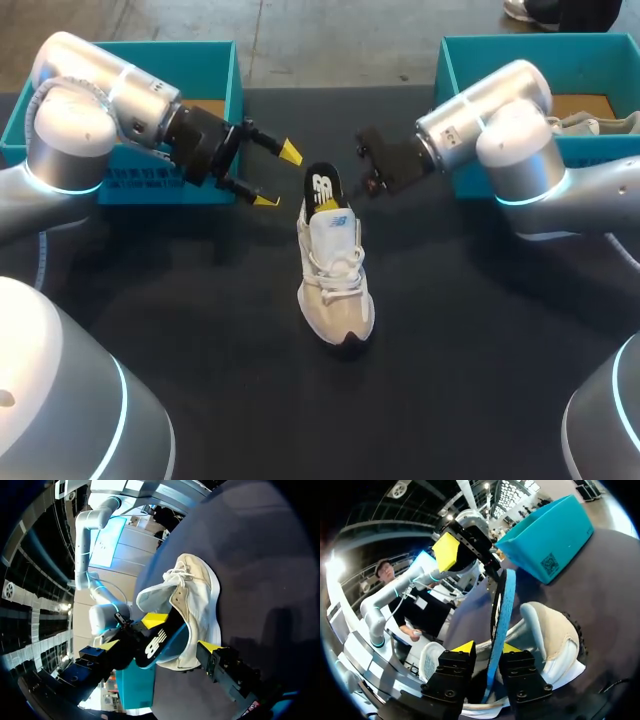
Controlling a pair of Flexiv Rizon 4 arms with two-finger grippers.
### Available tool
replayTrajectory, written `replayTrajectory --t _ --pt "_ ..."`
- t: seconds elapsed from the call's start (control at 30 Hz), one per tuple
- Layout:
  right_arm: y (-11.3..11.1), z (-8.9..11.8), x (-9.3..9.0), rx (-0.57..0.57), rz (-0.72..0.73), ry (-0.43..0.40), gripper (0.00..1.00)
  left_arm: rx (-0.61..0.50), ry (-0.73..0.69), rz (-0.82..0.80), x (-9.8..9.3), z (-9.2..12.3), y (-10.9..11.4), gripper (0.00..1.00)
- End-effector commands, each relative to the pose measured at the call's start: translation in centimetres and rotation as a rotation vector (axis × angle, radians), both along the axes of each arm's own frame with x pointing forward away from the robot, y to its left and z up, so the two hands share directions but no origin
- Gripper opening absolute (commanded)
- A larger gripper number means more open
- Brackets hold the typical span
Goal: Take the shoe out of the shoebox, open the shoe tongue, remove and reinsert the insole, then place the shoe into the shoebox
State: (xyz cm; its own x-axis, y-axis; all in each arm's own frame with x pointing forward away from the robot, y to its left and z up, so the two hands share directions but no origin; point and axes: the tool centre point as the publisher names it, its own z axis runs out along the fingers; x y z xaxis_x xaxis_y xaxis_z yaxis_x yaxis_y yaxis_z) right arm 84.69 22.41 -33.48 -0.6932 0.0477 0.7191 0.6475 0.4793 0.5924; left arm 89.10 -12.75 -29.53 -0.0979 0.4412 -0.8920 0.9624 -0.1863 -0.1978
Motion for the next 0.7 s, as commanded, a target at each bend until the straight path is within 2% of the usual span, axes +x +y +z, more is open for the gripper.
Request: replayTrajectory --t 0.03,0.27,0.4,0.43,0.5,0.53,0.7 --pt "-0.2 1.3 -0.3 -0.020 -0.010 -0.017 0.30 0.001 -0.002 0.002 -0.1 0.0 0.0 1.00" --pt "-0.2 1.6 0.8 -0.018 -0.005 -0.030 0.29 0.001 -0.002 0.002 -0.1 0.0 0.0 1.00" --pt "0.0 0.8 1.4 -0.004 0.011 -0.023 0.25 0.001 -0.002 0.002 -0.1 0.0 0.0 1.00" --pt "0.2 0.9 1.5 -0.001 0.014 -0.022 0.20 0.001 -0.002 0.002 -0.1 0.0 0.0 1.00" --pt "0.4 0.6 1.7 0.003 0.021 -0.020 0.03 0.001 -0.002 0.002 -0.1 0.0 0.0 1.00" --pt "0.4 0.5 1.7 0.004 0.023 -0.019 0.00 0.001 -0.002 0.002 -0.1 0.0 0.0 1.00" --pt "0.5 -0.1 1.3 0.012 0.026 -0.004 0.00 0.001 -0.002 0.002 -0.1 0.0 0.0 1.00"
